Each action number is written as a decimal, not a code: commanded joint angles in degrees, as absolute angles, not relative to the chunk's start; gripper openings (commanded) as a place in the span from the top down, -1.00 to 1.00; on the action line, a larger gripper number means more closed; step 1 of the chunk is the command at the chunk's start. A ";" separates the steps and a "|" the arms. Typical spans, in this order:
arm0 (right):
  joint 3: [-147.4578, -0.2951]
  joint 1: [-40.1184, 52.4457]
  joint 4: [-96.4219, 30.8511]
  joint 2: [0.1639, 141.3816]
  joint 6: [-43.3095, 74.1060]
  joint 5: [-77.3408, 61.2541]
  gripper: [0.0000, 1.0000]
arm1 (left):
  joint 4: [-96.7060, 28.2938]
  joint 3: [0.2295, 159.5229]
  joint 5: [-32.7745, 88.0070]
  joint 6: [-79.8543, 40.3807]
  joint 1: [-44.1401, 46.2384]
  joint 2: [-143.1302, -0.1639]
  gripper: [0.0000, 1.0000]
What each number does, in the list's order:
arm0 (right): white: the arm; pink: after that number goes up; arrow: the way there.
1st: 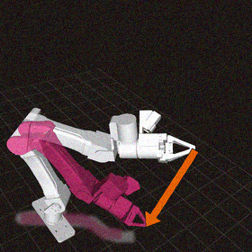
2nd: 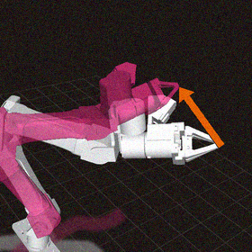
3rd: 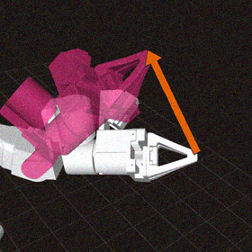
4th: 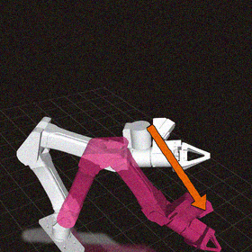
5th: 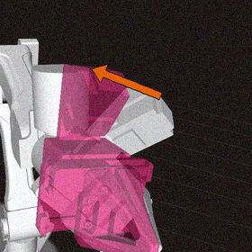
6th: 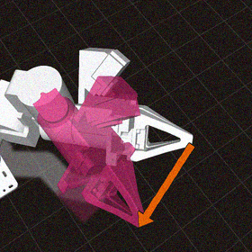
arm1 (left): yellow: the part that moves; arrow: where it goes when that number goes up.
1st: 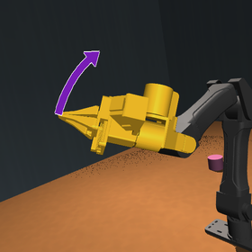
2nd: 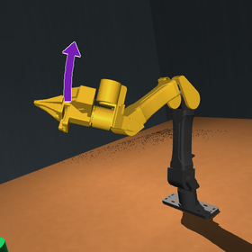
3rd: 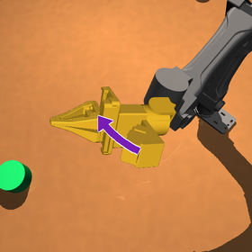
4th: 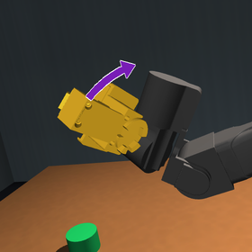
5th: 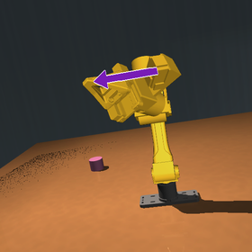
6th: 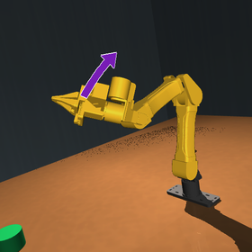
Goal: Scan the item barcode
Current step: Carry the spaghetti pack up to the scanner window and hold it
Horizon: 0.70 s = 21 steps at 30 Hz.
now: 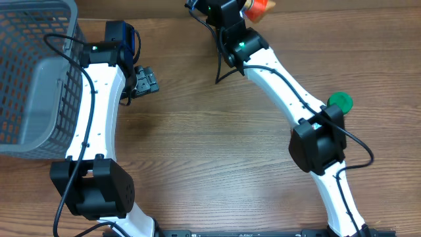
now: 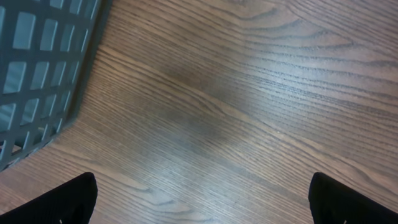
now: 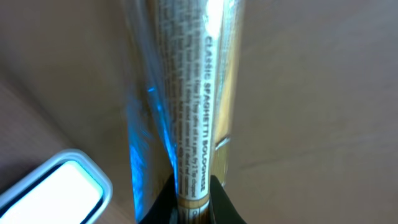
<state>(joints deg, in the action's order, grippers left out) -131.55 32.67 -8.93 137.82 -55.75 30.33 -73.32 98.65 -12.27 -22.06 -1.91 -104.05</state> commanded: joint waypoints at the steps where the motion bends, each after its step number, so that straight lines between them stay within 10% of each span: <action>1: -134.21 33.04 0.05 138.41 -57.52 32.99 0.93 | -73.21 98.56 -12.80 -21.21 -1.85 -103.98 -1.00; 21: -132.90 33.15 14.94 149.34 -60.93 35.97 0.93 | -73.21 98.56 -12.80 -21.21 -1.85 -103.98 -0.99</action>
